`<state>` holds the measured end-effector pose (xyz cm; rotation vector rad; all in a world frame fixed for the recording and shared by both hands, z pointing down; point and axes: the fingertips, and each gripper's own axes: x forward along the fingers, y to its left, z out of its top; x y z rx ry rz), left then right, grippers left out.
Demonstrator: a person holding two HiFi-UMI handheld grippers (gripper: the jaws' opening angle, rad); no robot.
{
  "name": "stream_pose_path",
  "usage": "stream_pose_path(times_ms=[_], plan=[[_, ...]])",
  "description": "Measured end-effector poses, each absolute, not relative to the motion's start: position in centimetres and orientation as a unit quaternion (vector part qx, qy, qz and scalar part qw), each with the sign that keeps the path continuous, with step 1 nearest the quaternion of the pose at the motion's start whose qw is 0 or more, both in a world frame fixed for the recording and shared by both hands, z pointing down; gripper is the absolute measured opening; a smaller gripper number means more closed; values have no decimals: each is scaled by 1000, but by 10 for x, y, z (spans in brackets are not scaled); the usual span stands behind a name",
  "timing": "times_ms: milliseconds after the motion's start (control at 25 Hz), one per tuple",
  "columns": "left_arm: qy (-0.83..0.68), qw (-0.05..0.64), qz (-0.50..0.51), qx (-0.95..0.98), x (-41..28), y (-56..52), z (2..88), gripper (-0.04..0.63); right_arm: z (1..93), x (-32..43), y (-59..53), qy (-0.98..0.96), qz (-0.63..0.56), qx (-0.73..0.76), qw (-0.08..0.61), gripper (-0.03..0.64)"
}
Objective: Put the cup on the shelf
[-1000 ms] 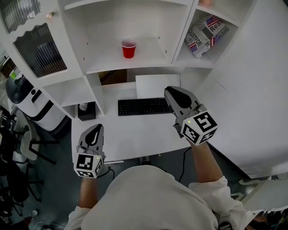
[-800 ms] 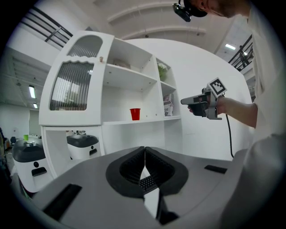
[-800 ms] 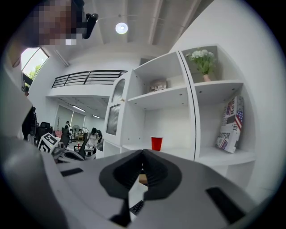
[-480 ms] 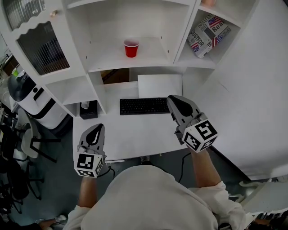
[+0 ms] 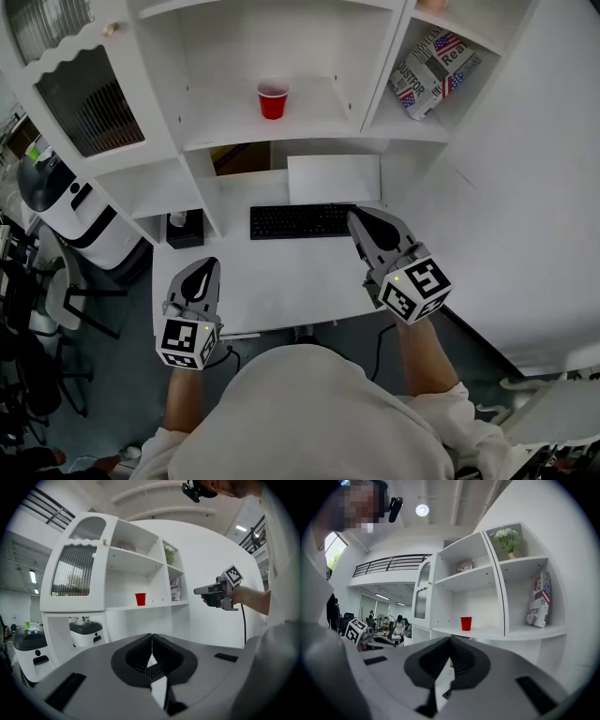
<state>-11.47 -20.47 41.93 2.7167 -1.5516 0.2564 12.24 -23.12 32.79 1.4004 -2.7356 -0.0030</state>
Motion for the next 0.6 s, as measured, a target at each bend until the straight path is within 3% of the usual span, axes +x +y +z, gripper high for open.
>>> stream_pose_path(times_ms=[600], plan=[[-488,1,84,869,-108,-207,419,4,332,127,-231,-890,5,456,33,3]])
